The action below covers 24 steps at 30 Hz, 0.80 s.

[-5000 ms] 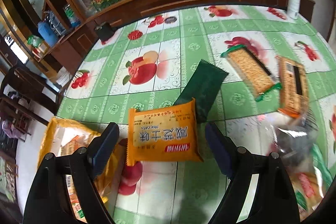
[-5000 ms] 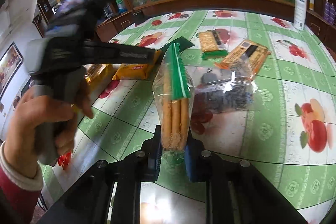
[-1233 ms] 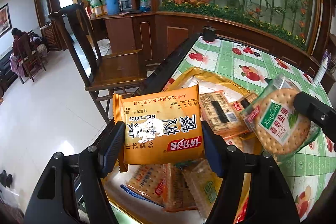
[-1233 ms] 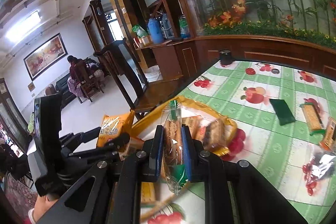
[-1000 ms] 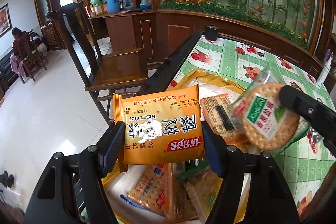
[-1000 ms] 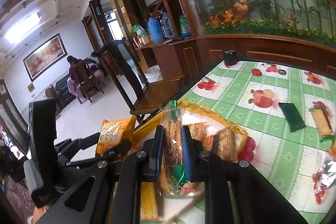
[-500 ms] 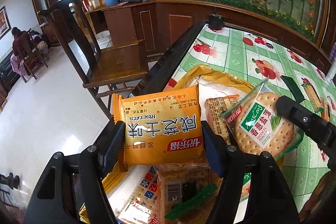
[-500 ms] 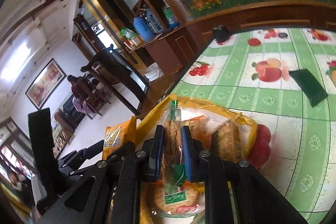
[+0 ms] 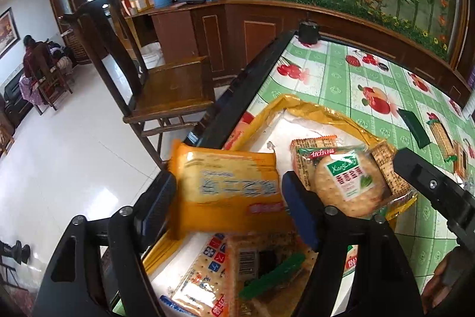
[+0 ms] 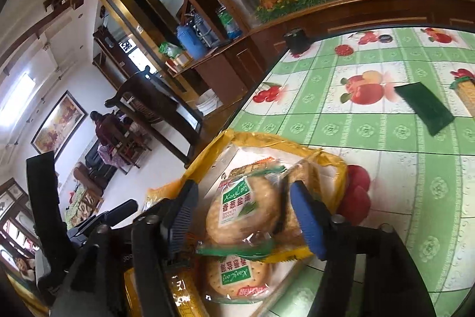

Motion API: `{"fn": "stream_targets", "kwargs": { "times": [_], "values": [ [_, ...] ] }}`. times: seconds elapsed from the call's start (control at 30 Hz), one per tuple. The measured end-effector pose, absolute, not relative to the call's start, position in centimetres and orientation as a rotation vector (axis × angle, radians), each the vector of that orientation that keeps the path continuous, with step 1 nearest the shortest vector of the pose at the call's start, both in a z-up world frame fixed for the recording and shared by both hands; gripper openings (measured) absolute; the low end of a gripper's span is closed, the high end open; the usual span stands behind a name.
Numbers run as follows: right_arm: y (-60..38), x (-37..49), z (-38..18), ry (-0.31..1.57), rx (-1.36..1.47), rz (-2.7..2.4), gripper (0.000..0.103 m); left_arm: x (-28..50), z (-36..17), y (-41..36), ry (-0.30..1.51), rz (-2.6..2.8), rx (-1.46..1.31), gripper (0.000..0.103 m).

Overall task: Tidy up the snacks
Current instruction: 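Lower both packs into the tray and open both tools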

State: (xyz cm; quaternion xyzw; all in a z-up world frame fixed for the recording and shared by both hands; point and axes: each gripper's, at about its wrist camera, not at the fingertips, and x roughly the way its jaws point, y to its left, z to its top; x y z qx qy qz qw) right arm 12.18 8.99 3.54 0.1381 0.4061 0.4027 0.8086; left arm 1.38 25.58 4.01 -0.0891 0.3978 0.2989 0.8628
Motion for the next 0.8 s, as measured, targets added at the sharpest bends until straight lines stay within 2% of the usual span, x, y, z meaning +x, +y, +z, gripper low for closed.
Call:
{"fn": "stream_targets", "kwargs": {
  "times": [0.67,0.8],
  "values": [
    [-1.5,10.0,2.5,0.887,0.349,0.721,0.071,0.6,5.5,20.1,0.809,0.570,-0.159,0.079],
    [-4.0,9.7,2.4,0.882,0.358,0.683,0.075,0.8,5.6,18.5,0.813,0.548,-0.150,0.079]
  ]
}}
